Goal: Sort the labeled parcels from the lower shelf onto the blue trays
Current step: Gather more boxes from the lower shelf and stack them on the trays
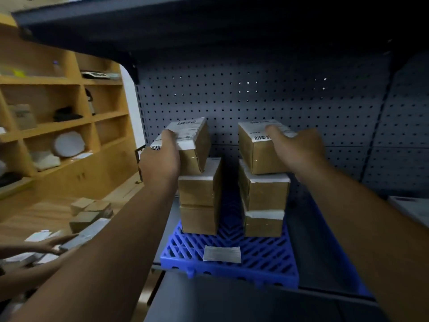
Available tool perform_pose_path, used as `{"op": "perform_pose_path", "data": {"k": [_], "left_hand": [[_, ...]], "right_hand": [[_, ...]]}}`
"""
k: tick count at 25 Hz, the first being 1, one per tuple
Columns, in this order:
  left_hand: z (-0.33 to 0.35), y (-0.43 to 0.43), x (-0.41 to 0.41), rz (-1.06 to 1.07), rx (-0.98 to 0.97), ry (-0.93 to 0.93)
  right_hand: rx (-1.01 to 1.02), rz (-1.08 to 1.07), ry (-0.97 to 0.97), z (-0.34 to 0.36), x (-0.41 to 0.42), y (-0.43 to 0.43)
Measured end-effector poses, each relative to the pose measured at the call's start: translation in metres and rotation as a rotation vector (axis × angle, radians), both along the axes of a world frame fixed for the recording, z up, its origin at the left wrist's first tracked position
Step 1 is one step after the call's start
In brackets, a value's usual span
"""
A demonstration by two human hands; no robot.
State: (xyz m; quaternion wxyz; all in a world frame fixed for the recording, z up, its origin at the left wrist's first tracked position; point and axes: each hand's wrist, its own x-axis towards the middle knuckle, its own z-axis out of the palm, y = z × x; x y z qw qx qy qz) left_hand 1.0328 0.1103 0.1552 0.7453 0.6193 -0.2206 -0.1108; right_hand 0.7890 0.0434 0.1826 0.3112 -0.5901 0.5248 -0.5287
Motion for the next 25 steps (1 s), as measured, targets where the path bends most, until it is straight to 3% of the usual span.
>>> {"op": "perform_pose_path", "data": {"k": [7,25], "left_hand": [[-0.007,-0.014,0.007,-0.017,0.071,-0.011],[-0.004,-0.025,-0.011,-0.058,0.141,-0.108]], "right_hand": [[0.027,-0.060,0.116,-0.006,0.013,-0.004],[0.083,0.015,0.019,-0.014,0.003,-0.026]]}}
